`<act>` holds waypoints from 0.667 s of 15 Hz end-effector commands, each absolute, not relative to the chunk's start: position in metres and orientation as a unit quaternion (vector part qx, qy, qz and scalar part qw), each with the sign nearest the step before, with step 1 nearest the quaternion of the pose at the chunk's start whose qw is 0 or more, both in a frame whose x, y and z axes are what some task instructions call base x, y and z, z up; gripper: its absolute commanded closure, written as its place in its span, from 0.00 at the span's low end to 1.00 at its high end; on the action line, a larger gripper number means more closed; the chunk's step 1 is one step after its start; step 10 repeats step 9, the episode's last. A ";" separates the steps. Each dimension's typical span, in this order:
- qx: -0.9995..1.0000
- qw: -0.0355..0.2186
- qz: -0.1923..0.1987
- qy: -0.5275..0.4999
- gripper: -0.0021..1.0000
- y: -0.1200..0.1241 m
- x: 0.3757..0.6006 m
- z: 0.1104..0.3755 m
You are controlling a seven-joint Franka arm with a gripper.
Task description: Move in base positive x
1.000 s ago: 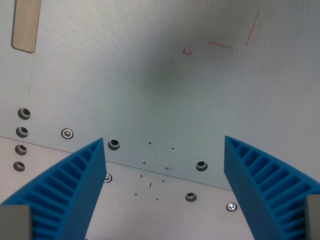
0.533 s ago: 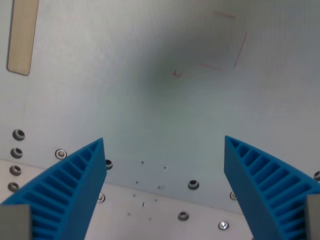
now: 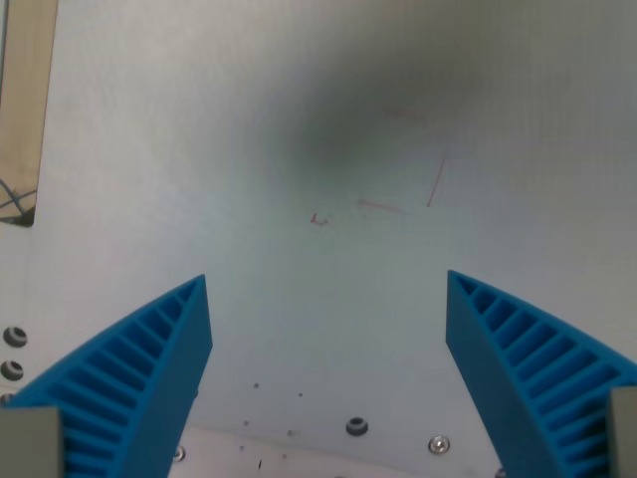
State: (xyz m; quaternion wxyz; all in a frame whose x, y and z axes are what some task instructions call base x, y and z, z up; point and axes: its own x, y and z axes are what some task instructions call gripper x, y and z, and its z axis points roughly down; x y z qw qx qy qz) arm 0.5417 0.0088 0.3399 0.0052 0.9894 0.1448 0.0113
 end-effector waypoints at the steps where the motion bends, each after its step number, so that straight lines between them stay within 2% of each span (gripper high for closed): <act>1: 0.988 0.001 -0.005 0.153 0.00 0.002 0.558 0.344; 9: 0.988 0.001 -0.005 0.153 0.00 -0.008 0.603 0.341; 10: 0.988 0.001 -0.005 0.153 0.00 -0.008 0.603 0.341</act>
